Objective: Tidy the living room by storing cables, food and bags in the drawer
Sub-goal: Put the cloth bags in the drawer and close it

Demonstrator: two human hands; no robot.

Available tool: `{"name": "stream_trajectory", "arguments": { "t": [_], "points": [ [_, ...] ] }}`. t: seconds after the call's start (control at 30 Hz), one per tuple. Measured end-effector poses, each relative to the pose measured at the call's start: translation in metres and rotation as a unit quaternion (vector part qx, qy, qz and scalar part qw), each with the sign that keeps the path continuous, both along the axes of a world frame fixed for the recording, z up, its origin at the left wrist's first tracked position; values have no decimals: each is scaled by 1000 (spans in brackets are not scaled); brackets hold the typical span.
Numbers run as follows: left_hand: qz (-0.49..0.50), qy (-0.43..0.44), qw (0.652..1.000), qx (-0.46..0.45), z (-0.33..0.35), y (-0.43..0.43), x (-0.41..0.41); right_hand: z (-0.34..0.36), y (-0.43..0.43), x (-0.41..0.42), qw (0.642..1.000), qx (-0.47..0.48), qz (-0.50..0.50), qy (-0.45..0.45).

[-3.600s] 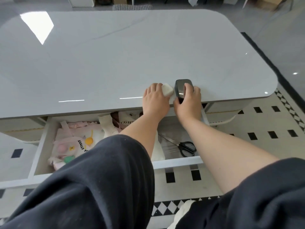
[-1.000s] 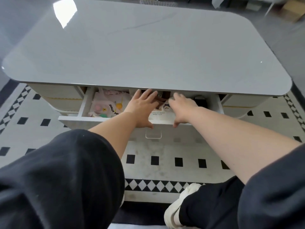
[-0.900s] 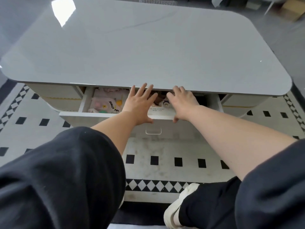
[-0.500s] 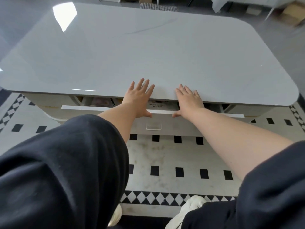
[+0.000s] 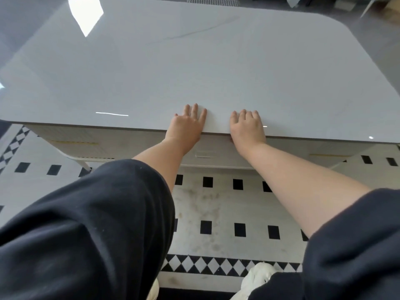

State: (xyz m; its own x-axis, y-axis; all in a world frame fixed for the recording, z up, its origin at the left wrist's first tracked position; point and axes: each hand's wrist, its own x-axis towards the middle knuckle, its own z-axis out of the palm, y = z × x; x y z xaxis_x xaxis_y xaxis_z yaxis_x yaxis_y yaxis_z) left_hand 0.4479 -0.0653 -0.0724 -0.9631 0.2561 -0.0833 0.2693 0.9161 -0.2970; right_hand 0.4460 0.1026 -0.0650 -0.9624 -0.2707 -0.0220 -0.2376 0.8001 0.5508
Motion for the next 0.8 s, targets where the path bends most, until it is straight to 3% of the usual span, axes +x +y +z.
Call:
{"name": "stream_trajectory", "arguments": {
  "t": [0.17, 0.43, 0.53, 0.6, 0.7, 0.8],
  "points": [
    [0, 23, 999, -38, -10, 0, -4, -18, 8, -9, 993, -92, 47, 60],
    [-38, 5, 994, -99, -8, 0, -8, -17, 14, -11, 991, -100, 72, 54],
    [-57, -36, 986, -154, 15, 11, -9, -13, 13, -16, 992, -115, 52, -6],
    [-75, -67, 983, -154, 34, 21, -9, -5, 12, -16, 996, -77, 26, -32],
    [-97, -92, 986, -103, 65, 19, -17, 20, 7, -20, 984, -109, -13, -139],
    [-45, -141, 988, -50, 75, 9, -8, 52, 5, -11, 962, -126, -36, -239]
  ]
}}
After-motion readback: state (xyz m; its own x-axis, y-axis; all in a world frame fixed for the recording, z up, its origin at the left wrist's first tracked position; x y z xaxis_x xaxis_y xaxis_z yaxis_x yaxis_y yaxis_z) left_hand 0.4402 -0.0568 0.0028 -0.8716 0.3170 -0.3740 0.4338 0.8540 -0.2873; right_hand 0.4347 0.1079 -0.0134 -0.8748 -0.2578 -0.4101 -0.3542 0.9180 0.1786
